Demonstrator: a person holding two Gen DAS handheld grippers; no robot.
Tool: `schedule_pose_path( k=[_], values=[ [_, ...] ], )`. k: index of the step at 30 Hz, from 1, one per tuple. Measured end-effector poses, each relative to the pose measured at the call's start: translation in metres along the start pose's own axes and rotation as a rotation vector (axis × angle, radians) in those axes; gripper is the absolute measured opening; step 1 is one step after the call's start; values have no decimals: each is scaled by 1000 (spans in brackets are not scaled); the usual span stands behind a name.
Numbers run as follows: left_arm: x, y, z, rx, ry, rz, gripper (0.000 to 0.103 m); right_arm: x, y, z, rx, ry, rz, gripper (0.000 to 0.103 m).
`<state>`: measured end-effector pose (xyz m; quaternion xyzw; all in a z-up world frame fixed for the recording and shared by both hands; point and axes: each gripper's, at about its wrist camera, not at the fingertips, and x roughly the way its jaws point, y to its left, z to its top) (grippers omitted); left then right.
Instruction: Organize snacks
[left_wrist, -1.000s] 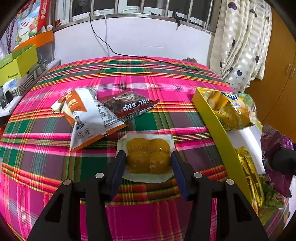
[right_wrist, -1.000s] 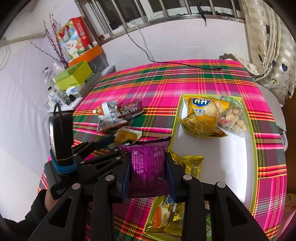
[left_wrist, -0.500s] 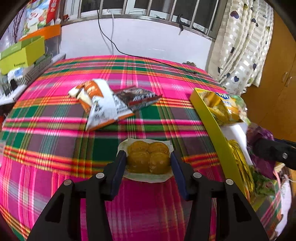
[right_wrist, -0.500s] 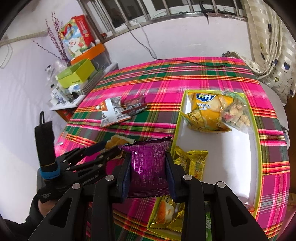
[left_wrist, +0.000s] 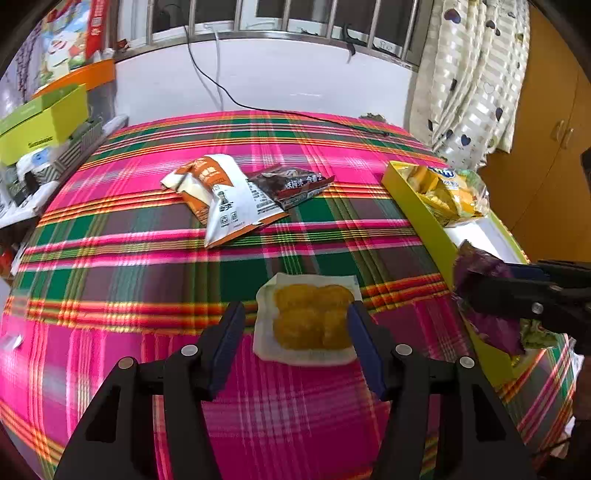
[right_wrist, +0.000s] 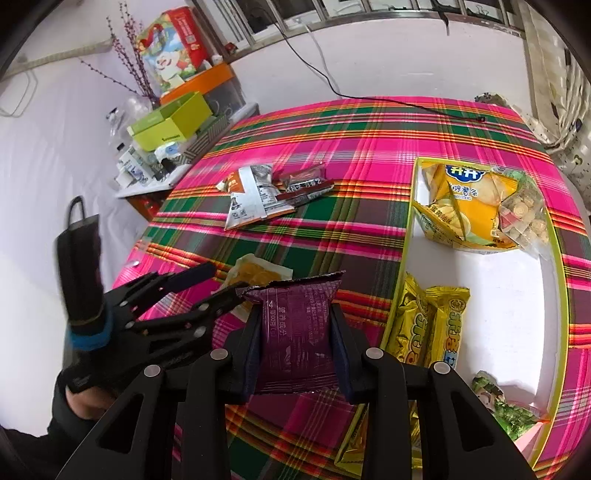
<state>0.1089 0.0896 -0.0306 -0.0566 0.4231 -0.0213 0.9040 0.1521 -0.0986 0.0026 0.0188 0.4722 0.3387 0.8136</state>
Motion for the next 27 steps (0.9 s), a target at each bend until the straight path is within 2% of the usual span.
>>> schedule_pose_path(
  k=[3, 7, 11, 14, 17, 20, 23, 27],
  values=[
    [7, 20, 4, -116, 19, -27, 62, -3, -2, 0, 5, -4, -9, 31],
    [3, 34, 0, -180, 7, 31, 62, -3, -3, 0, 5, -1, -8, 31],
    [-1, 40, -1, -199, -6, 111, 62, -3, 1, -1, -5, 1, 1, 31],
    [-1, 41, -3, -180, 6, 115, 62, -5, 1, -1, -7, -3, 2, 31],
    [-5, 42, -4, -161, -2, 172, 62, -7, 2, -2, -9, -6, 3, 31],
    [-14, 55, -6, -215, -20, 225, 62, -7, 2, -2, -11, -6, 6, 31],
    [-24, 54, -12, -254, -43, 186, 62, -6, 1, -2, -11, -3, 7, 31],
    [-14, 33, -10, -224, -36, 120, 62, -5, 3, -1, -17, 1, 9, 31]
  ],
)
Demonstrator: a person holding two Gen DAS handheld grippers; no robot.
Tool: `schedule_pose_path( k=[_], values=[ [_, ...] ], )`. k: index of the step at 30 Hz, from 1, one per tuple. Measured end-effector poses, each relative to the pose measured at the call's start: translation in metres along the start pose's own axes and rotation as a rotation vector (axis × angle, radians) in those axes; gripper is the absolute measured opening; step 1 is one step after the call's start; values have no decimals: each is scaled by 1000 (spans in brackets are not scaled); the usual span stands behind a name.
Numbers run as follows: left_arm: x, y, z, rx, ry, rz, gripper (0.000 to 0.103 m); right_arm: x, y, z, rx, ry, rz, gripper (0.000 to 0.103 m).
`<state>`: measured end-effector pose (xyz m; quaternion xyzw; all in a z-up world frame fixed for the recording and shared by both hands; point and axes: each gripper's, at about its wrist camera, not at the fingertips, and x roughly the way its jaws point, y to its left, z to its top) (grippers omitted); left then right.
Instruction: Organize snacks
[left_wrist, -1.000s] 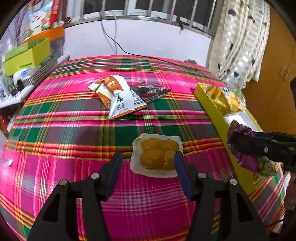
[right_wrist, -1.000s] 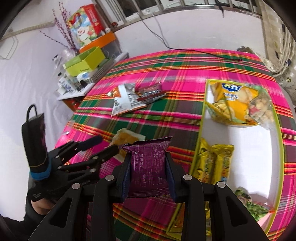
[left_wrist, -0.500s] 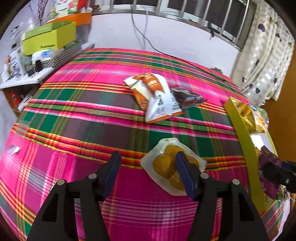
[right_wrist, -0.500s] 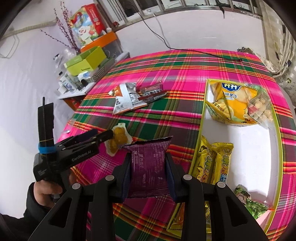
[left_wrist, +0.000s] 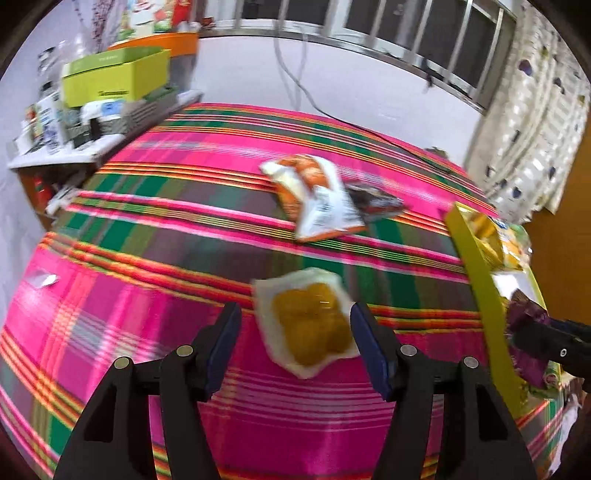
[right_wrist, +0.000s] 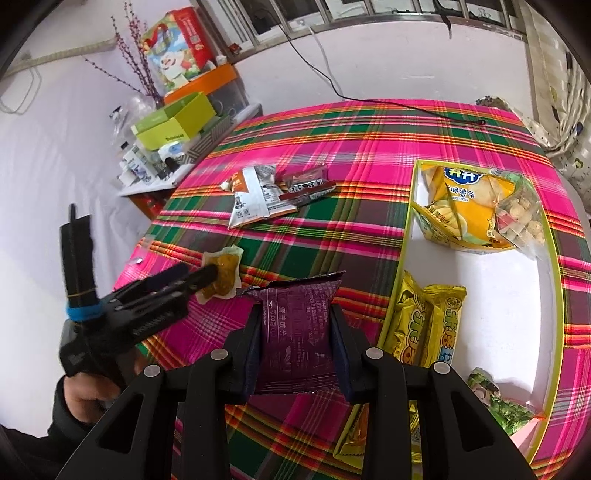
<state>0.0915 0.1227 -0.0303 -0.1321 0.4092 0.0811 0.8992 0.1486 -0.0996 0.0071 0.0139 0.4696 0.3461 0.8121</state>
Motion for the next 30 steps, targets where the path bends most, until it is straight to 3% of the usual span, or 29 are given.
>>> schedule_pose_path(
  k=[3, 6, 12, 17, 27, 30],
  values=[
    [18, -10, 0, 17, 41, -11, 64, 0, -1, 0, 1, 1, -5, 31],
    [24, -14, 1, 30, 35, 24, 72, 0, -3, 1, 5, 2, -8, 31],
    [22, -7, -1, 28, 29, 61, 72, 2, -2, 1, 2, 4, -2, 31],
    [22, -16, -9, 114, 17, 104, 69, 2, -2, 0, 4, 4, 0, 31],
    [10, -12, -13, 100, 4, -8, 58, 1, -4, -3, 8, -1, -1, 32],
    [0, -13, -14, 100, -16, -32, 49, 0, -3, -3, 7, -1, -2, 31]
  ],
)
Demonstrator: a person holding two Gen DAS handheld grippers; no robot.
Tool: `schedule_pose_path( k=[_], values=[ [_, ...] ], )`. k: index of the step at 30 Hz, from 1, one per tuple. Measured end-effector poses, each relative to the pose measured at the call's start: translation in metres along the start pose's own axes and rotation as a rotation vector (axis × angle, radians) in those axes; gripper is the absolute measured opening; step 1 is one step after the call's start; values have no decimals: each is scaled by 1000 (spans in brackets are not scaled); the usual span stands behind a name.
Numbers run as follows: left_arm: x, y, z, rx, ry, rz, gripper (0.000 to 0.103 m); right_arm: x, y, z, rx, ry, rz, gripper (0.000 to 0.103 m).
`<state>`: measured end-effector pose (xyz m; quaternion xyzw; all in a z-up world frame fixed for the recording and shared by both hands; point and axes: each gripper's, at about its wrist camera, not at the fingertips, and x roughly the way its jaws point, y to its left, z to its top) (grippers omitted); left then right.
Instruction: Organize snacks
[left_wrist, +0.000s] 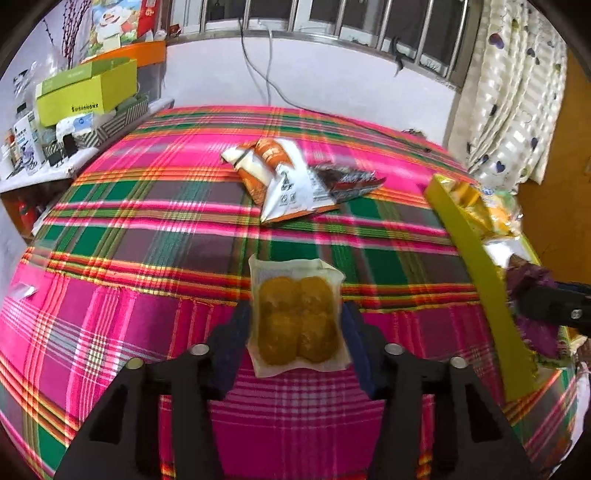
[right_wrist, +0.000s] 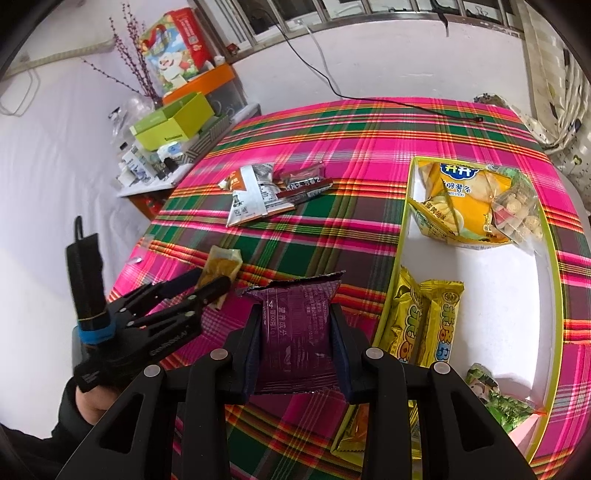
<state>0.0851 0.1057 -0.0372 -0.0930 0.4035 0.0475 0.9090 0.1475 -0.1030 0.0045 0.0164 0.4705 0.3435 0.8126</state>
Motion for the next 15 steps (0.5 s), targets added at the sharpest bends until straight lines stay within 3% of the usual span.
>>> schedule_pose_path(
  k=[15],
  values=[
    [-18, -8, 0, -2, -27, -64, 48, -4, 1, -1, 2, -10, -3, 32]
  ],
)
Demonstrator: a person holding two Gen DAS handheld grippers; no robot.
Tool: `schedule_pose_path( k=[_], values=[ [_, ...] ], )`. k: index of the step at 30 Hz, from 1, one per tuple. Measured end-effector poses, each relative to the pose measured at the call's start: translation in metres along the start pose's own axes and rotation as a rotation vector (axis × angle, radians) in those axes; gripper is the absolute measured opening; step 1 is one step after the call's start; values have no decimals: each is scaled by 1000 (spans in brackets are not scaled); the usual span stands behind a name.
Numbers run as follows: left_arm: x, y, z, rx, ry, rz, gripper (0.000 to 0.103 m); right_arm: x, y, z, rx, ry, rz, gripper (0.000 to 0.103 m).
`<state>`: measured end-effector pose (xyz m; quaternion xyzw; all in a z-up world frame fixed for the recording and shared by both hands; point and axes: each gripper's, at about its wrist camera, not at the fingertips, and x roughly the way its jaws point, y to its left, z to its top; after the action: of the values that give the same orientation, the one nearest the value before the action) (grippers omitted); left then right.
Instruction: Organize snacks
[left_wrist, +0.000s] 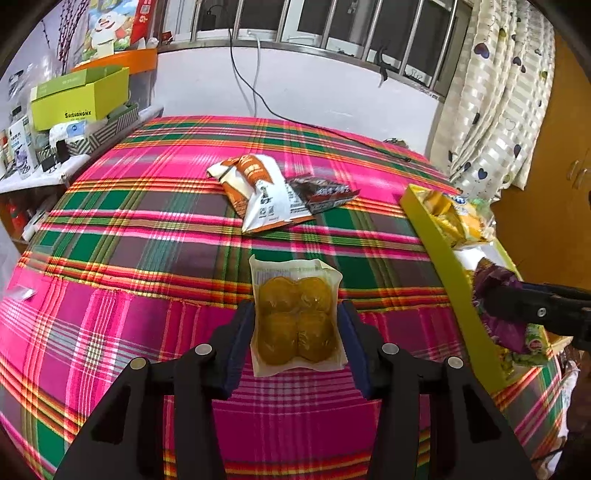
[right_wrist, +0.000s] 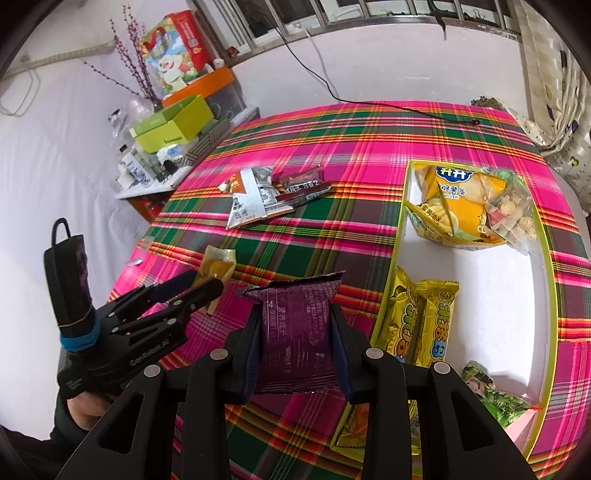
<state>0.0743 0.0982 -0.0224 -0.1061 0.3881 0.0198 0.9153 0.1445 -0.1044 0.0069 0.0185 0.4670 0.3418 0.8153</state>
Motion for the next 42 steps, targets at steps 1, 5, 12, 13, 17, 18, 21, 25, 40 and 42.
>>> schedule_pose_path(
  k=[1, 5, 12, 13, 17, 18, 21, 25, 40, 42],
  values=[
    [-1, -2, 0, -2, 1, -8, 48, 0, 0, 0, 1, 0, 0, 31],
    [-4, -9, -1, -6, 8, -31, 48, -5, -3, -2, 3, -7, -1, 32],
    [-13, -25, 4, 5, 0, -66, 48, -18, -4, -3, 6, -38, -5, 32],
    [-14, -27, 4, 7, -1, -71, 48, -21, -4, -4, 8, -42, -6, 32],
    [-18, -37, 6, 22, -7, -87, 48, -31, -7, -5, 13, -64, -13, 32],
    [-19, -42, 7, 28, -9, -94, 48, -34, -8, -6, 13, -70, -15, 32],
    [-22, -51, 10, 44, -14, -111, 48, -44, -13, -8, 20, -90, -23, 32],
    [-25, -70, 15, 71, -24, -142, 48, -58, -24, -10, 39, -117, -36, 32],
    [-23, -132, 34, 160, -36, -229, 48, -101, -97, -19, 173, -198, -113, 31],
    [-21, -137, 36, 169, -33, -235, 48, -101, -103, -19, 182, -196, -116, 31]
  ],
)
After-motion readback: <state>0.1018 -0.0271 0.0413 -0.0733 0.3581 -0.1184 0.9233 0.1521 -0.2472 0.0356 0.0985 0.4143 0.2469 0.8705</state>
